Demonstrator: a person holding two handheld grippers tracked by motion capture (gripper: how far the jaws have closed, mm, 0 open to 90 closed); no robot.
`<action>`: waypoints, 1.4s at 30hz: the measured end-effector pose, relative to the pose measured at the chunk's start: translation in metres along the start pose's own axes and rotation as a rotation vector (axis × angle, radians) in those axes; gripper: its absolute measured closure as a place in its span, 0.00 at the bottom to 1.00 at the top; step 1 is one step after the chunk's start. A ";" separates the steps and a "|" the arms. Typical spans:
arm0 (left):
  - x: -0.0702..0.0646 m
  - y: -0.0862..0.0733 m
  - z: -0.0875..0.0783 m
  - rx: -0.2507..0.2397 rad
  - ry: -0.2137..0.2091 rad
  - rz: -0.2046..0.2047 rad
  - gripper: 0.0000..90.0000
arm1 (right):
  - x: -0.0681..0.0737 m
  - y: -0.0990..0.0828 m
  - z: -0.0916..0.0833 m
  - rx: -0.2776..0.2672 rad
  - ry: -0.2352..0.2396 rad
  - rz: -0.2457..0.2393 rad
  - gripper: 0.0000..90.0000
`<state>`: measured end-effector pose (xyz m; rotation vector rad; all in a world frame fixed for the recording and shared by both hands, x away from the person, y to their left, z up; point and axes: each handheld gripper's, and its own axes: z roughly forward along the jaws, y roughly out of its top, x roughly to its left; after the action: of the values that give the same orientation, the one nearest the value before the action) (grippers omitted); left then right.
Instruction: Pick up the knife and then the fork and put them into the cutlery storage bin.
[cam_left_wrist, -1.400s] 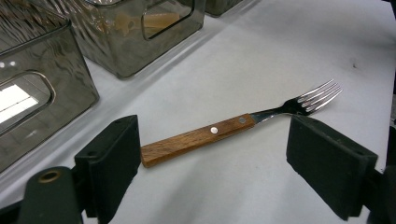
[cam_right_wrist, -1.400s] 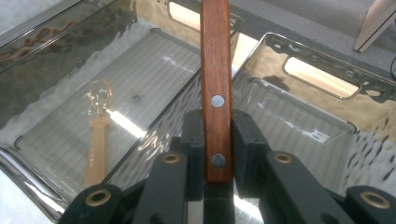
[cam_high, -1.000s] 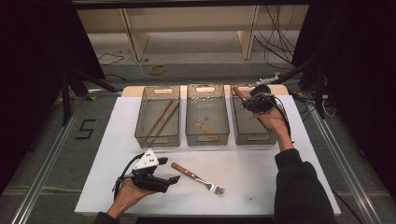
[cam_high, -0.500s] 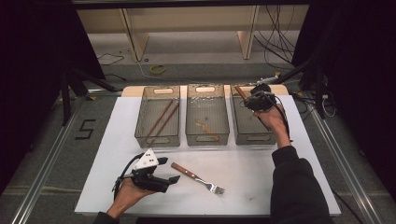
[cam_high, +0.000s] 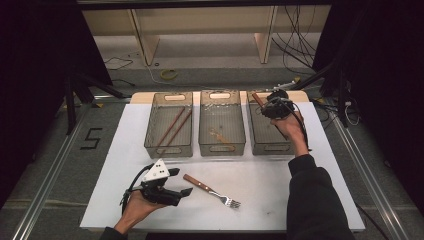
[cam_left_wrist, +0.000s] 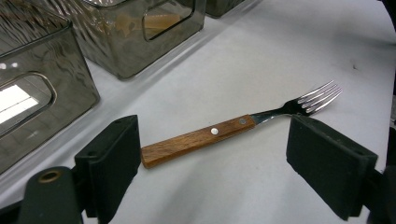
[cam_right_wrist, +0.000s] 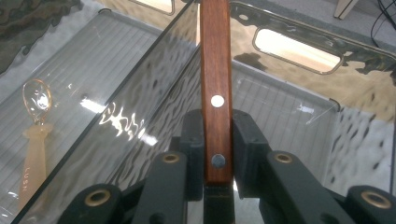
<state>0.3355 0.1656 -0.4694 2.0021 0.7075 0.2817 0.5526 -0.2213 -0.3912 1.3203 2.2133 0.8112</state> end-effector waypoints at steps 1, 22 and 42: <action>0.000 0.000 0.000 -0.001 0.000 0.000 0.19 | 0.000 0.000 0.001 -0.002 -0.003 0.000 0.86; 0.001 0.001 -0.001 0.001 0.003 0.000 0.19 | 0.005 -0.001 -0.003 -0.005 0.022 0.019 0.56; 0.010 0.031 0.021 0.167 -0.080 0.110 0.20 | 0.052 -0.063 -0.078 -0.082 0.290 -0.145 0.41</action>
<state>0.3644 0.1446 -0.4550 2.2025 0.5873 0.2112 0.4405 -0.2192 -0.3802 1.0445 2.4331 1.0822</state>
